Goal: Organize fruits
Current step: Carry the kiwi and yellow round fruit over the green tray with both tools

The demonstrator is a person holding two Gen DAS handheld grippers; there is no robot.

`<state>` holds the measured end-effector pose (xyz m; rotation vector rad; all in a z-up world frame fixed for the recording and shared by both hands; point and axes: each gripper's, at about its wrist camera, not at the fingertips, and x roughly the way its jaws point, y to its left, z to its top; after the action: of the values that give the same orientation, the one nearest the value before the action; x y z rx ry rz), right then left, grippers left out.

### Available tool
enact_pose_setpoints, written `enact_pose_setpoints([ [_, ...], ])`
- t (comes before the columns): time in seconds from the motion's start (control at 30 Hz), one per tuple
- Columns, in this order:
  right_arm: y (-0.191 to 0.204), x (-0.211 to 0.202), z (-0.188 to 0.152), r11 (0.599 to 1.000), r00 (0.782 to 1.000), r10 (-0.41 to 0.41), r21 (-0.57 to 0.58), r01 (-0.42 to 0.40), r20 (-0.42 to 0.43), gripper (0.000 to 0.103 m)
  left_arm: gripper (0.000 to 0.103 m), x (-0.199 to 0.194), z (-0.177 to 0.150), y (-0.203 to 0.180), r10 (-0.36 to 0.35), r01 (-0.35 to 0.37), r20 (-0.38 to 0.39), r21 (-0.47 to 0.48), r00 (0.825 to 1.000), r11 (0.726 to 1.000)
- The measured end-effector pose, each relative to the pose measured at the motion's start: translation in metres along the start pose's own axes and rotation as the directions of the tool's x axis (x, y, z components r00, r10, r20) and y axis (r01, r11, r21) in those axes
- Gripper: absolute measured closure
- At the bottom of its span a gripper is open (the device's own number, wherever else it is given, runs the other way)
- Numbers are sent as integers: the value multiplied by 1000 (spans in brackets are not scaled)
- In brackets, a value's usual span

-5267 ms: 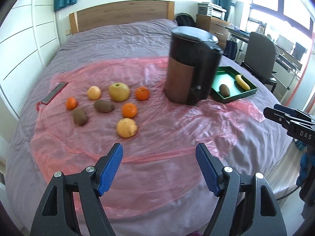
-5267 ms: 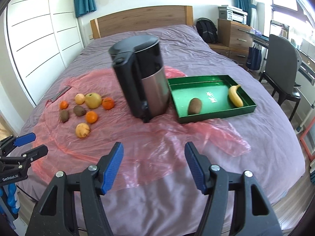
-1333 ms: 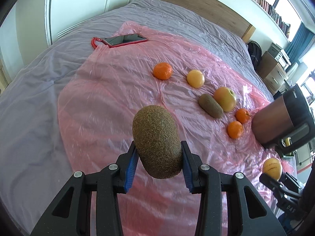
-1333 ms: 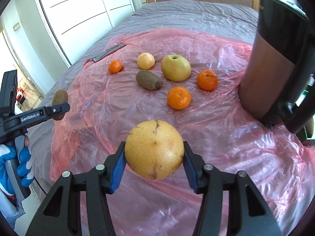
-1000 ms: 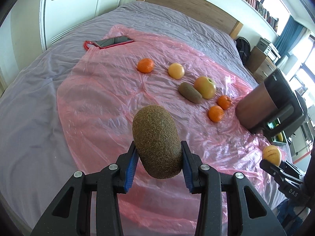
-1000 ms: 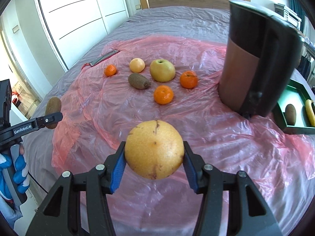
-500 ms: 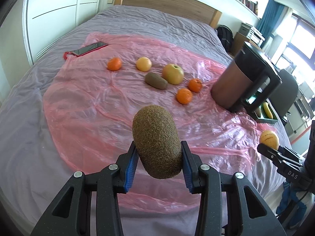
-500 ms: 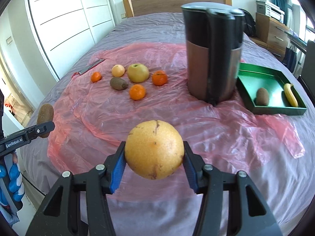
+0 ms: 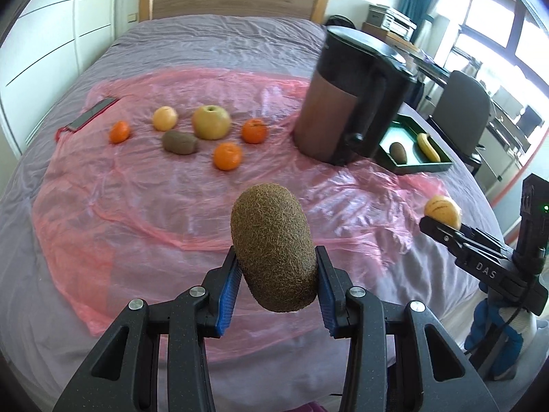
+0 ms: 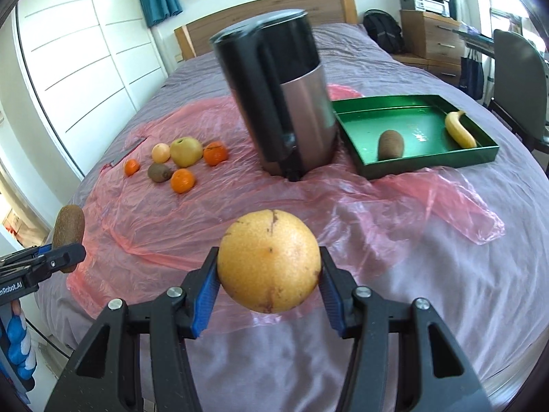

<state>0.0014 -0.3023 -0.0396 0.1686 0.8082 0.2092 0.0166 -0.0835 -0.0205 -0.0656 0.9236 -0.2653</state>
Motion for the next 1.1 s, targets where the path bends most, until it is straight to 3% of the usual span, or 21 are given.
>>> enact_pose_setpoints([
  [0.37,-60,-19,5,994,997,-6,109,-2,76,16,67,17,25,-94,-90,95,-46,132,995,987],
  [0.73,-136,-28,15,980,991,-65,196,42,113,16,67,51,54,-189,-181,201,-101,263,978,944],
  [1.1,-209,-15,59,968,982,-120,235,83,149,16,67,109,105,-261,-195,224,-118,340,974,913],
])
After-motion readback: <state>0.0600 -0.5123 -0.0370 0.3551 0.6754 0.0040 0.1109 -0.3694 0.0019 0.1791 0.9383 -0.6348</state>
